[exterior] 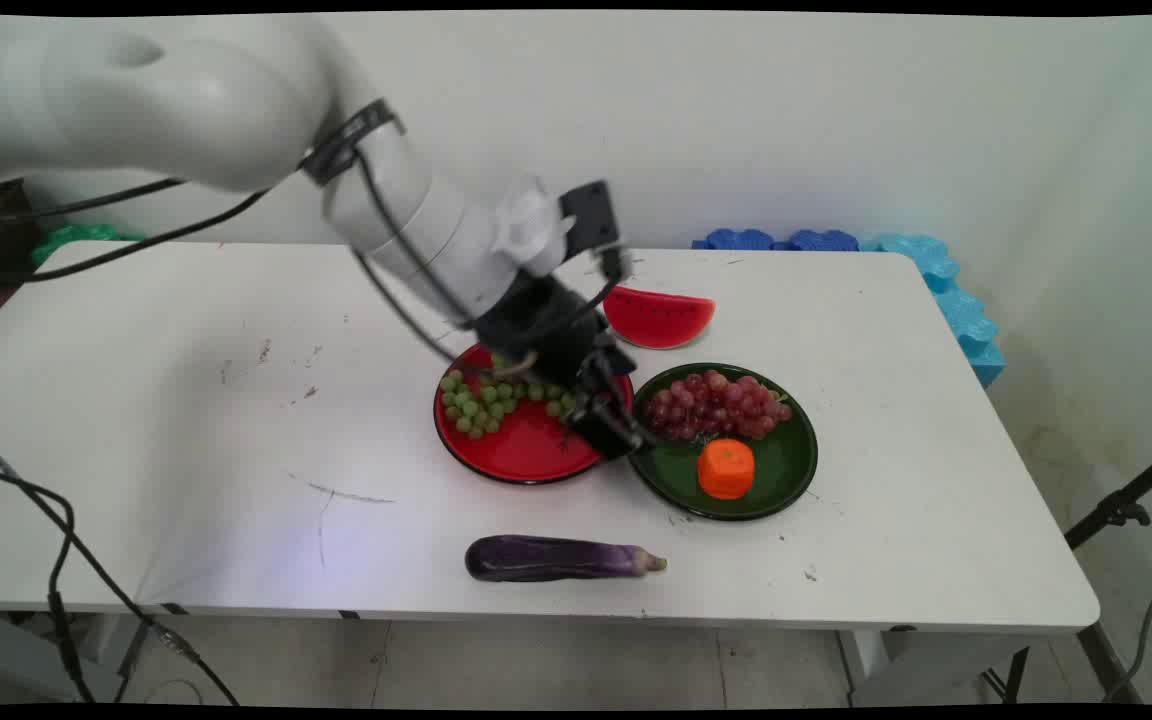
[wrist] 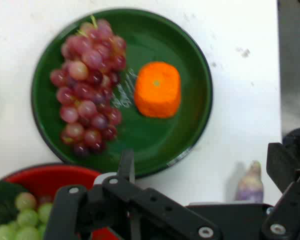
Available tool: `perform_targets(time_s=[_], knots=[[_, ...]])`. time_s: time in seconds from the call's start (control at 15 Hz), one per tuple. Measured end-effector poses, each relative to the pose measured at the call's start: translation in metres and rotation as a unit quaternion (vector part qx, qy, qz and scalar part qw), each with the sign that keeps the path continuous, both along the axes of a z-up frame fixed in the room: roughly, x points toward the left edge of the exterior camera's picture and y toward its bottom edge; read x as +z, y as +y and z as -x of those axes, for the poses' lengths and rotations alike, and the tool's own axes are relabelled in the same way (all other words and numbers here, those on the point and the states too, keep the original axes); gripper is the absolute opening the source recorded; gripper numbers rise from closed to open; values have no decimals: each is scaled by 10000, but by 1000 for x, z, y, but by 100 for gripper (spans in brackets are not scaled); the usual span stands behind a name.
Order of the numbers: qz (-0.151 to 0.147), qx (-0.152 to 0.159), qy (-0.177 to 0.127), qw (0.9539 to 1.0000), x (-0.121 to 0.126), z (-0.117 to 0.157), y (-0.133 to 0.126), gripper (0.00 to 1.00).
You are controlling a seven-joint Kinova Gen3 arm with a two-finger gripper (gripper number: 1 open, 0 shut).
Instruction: Pick up the mandarin from the green plate
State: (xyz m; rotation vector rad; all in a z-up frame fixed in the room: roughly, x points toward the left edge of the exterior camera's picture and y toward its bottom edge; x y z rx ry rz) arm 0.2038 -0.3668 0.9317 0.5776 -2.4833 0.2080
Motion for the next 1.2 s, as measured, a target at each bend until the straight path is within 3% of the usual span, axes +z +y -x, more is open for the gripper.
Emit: perform_targets(time_s=[0.4,1.2], knots=[[-5,129,70,9999,8,23,-41,100],[-399,91,-35,9992,-65,76,-80,100]])
